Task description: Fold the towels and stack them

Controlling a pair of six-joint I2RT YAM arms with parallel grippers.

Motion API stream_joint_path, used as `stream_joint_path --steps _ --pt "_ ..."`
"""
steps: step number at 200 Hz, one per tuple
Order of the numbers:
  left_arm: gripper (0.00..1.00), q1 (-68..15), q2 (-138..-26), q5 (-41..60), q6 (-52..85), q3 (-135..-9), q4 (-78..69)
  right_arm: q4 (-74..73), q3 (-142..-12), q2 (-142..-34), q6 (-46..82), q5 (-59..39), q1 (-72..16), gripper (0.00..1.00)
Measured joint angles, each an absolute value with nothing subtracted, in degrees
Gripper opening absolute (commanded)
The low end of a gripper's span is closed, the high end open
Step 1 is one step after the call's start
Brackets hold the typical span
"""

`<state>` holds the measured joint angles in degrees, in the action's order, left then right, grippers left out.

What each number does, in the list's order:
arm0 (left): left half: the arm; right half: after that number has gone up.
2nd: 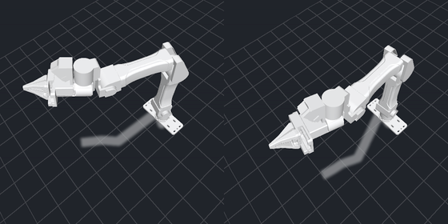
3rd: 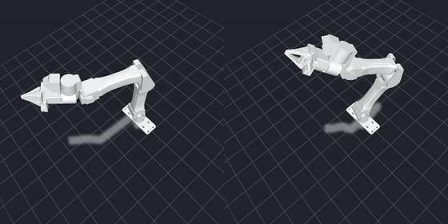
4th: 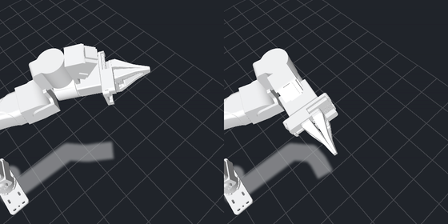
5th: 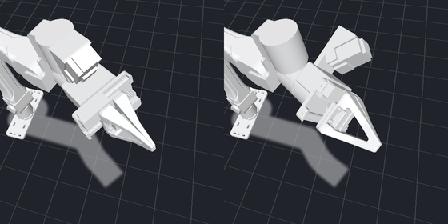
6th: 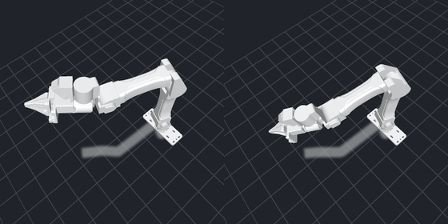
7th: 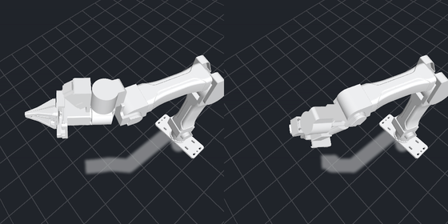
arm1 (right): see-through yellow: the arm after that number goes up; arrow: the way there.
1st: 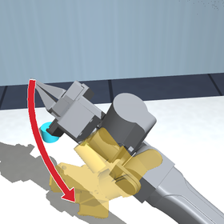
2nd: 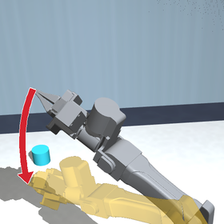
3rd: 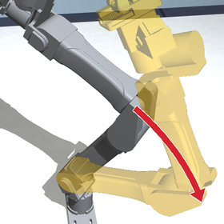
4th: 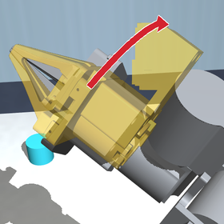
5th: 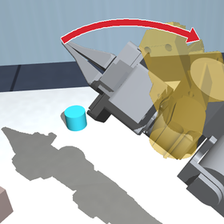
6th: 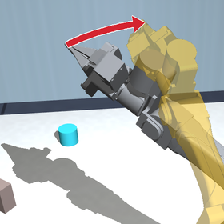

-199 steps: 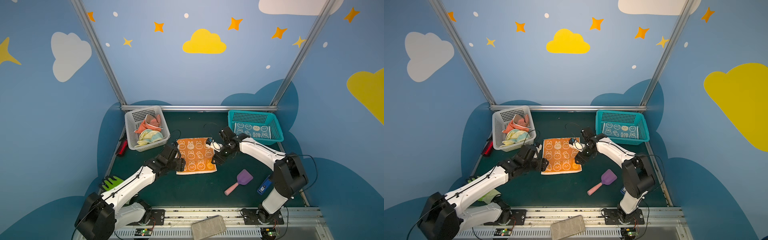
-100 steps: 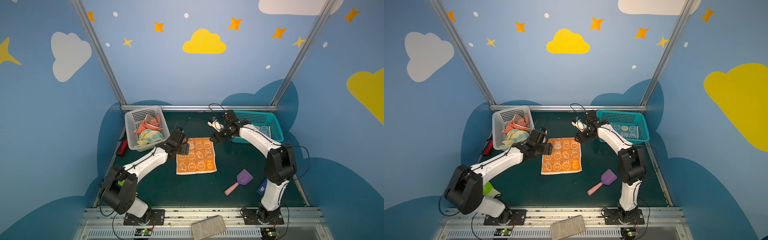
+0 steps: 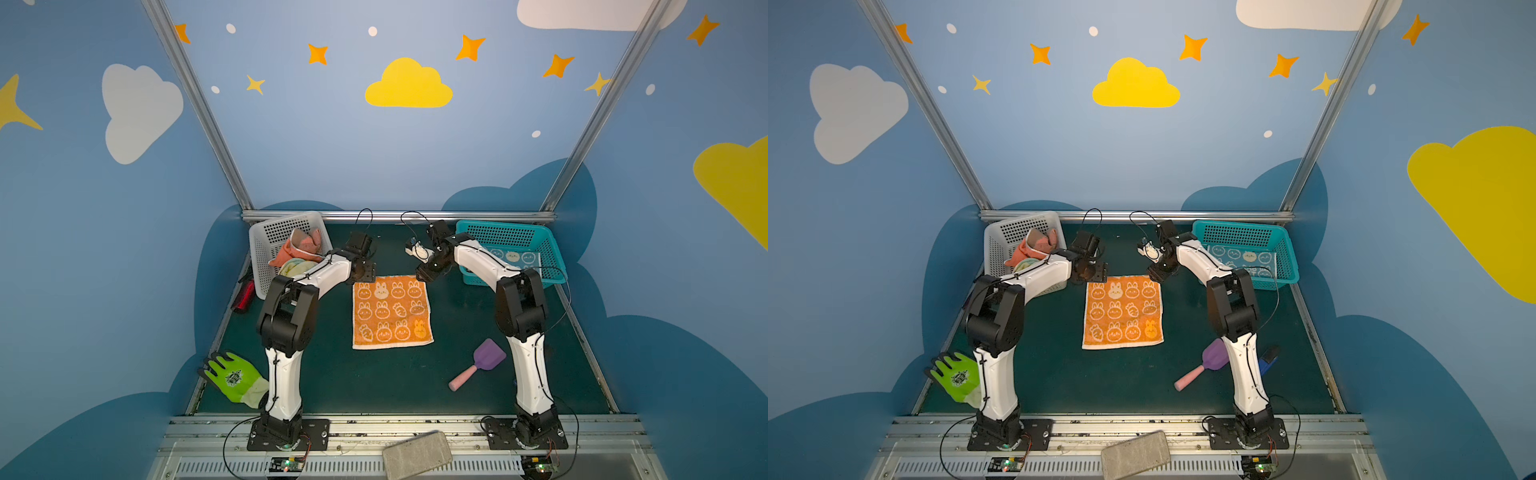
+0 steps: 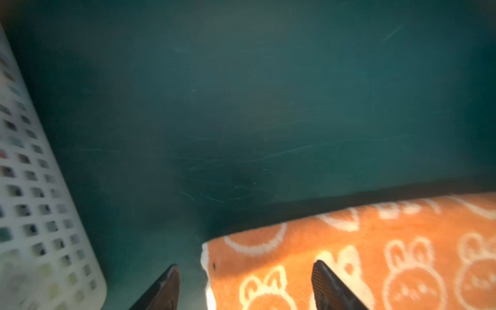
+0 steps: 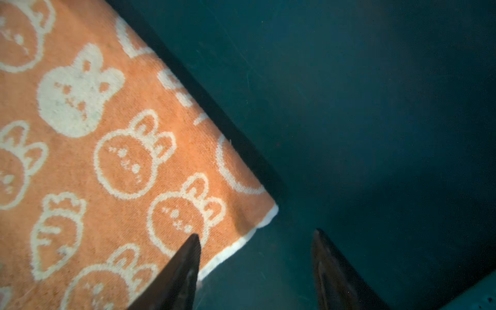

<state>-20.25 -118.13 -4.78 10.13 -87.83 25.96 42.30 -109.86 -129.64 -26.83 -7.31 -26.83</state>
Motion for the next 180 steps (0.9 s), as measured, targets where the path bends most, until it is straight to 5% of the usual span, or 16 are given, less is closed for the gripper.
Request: stream_joint_path --steps 60,180 --pt "0.7 -19.86 -122.96 -4.58 12.51 -92.12 30.39 44.36 -117.12 -135.37 -28.16 -5.32 -26.83 0.61" --pt "0.59 -19.62 -125.45 -3.46 14.41 -93.58 32.25 54.3 -129.12 -144.0 -35.07 -5.13 -28.91 0.37"
